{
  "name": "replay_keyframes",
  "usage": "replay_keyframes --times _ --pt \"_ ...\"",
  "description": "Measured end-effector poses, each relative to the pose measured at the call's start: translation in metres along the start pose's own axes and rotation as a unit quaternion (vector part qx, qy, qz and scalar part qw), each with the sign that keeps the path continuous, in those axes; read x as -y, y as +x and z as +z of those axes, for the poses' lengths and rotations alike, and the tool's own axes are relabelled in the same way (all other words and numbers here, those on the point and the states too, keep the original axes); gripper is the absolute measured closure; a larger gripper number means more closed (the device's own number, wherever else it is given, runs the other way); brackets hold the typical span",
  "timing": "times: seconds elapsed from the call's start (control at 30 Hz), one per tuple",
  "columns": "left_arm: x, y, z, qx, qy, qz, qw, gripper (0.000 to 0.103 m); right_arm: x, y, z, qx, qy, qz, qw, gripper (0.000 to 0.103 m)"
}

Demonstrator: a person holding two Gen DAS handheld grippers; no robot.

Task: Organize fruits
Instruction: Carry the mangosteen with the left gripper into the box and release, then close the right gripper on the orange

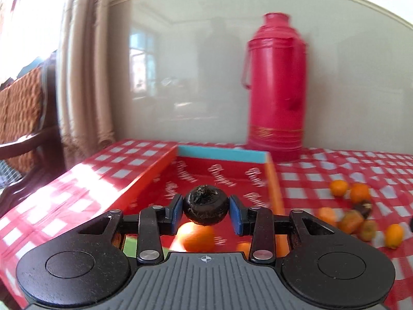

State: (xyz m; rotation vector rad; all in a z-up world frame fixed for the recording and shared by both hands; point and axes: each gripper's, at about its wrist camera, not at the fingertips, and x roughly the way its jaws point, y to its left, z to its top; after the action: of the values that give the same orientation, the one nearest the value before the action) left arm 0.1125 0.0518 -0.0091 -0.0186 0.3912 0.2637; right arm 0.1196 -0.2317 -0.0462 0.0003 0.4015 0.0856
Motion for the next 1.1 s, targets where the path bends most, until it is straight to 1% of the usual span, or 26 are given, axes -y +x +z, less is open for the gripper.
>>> replay_keyframes --times 0.03,0.07,0.1,0.13,0.17,0.23,0.3,0.5,0.63,0.8,0.97,1.1 --pt "-0.007 0.005 -0.002 -0.014 -0.005 0.001 0.9999 0.064 -0.003 0.0 0.0 0.0 -0.009 0.001 1.0 0.006" --pt "-0.014 0.009 -0.003 -0.029 -0.015 0.003 0.9995 0.058 -0.005 0.0 0.0 0.001 -0.014 0.003 1.0 0.006" --pt "-0.018 0.008 -0.004 -0.024 -0.021 -0.006 0.9995 0.033 -0.006 0.0 0.0 0.001 -0.017 0.004 1.0 0.006" --pt "-0.02 0.003 -0.004 -0.011 -0.025 -0.002 0.9996 0.0 -0.007 0.0 0.0 0.0 -0.018 0.004 1.0 0.006" --pt "-0.02 -0.004 -0.006 0.009 -0.027 0.008 0.9996 0.0 -0.007 0.001 0.001 -0.001 -0.016 0.004 1.0 0.006" --pt "-0.018 -0.009 -0.007 0.014 -0.02 0.005 0.9997 0.0 -0.008 0.002 0.002 -0.002 -0.011 0.005 1.0 0.006" --pt "-0.014 -0.011 -0.009 0.007 -0.016 0.002 0.9998 0.0 -0.008 0.001 0.002 -0.001 -0.01 0.005 1.0 0.006" --pt "-0.008 -0.028 -0.012 0.006 -0.006 -0.006 0.9999 0.0 -0.006 -0.003 0.0 0.002 -0.014 0.004 1.0 0.006" --pt "-0.006 -0.039 -0.014 0.006 0.001 -0.008 0.9999 0.0 0.002 -0.007 0.0 0.003 -0.003 -0.003 1.0 0.006" --pt "-0.011 -0.053 -0.019 0.001 -0.006 -0.006 1.0 0.0 0.007 -0.009 0.0 0.001 0.011 -0.01 1.0 0.006" --pt "-0.017 -0.063 -0.022 0.001 0.001 -0.008 1.0 0.0 -0.002 -0.009 -0.002 -0.005 0.001 0.002 1.0 0.006" --pt "-0.031 -0.069 -0.022 0.007 -0.012 0.002 0.9999 0.0 -0.017 -0.009 -0.004 -0.01 -0.022 0.015 1.0 0.006"
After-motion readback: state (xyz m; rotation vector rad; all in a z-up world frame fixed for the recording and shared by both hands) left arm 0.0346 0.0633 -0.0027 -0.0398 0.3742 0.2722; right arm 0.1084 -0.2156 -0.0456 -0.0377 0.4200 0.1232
